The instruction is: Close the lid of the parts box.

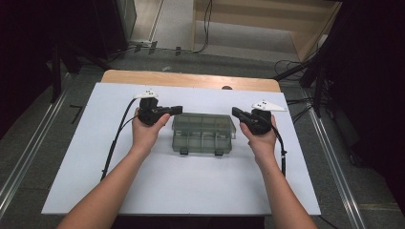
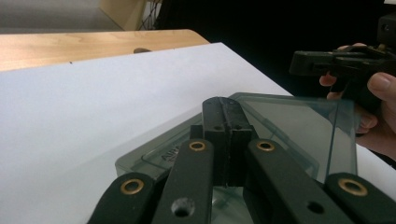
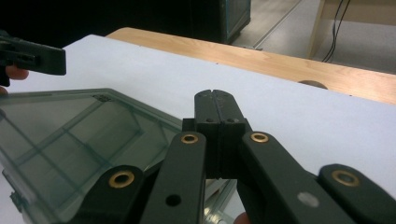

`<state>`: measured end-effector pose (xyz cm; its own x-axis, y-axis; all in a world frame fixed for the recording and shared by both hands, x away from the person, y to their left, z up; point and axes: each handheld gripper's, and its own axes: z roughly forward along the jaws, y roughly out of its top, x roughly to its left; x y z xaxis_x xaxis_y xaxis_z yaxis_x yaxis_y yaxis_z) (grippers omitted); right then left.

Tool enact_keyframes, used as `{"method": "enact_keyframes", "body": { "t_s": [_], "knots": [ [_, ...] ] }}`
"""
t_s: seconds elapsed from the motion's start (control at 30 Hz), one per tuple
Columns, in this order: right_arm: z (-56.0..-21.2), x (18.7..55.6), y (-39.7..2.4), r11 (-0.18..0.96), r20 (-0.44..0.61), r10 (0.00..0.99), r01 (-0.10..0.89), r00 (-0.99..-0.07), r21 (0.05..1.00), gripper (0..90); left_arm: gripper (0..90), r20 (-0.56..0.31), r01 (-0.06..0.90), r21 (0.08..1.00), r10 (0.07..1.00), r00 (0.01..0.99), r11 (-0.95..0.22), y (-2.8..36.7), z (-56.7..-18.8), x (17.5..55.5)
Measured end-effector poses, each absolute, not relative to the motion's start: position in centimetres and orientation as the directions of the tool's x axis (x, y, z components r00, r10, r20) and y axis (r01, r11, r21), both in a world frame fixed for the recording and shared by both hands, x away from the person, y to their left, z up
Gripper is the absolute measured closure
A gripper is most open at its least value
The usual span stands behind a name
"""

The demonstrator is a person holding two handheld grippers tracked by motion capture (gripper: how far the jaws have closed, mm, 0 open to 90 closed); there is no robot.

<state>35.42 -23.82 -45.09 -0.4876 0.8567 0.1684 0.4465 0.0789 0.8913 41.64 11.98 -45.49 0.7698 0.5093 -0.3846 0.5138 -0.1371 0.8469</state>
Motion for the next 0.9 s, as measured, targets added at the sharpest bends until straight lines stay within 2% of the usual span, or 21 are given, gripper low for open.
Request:
{"method": "enact_keyframes", "body": {
  "t_s": [0.5, 0.9],
  "knots": [
    [-47.0, 33.7, -22.6, 0.124, 0.139, 0.847, 0.446, -0.513, 0.886, 87.9, 90.0, -0.383, 0.515, 0.844, 0.507, 0.772, -0.147, 12.1, -47.3, 39.5],
    [-47.8, 32.0, -22.3, 0.134, 0.131, 0.841, 0.436, -0.525, 0.890, 87.9, 90.0, -0.337, 0.481, 0.859, 0.515, 0.788, -0.174, 12.2, -47.9, 37.0]
  ]
}}
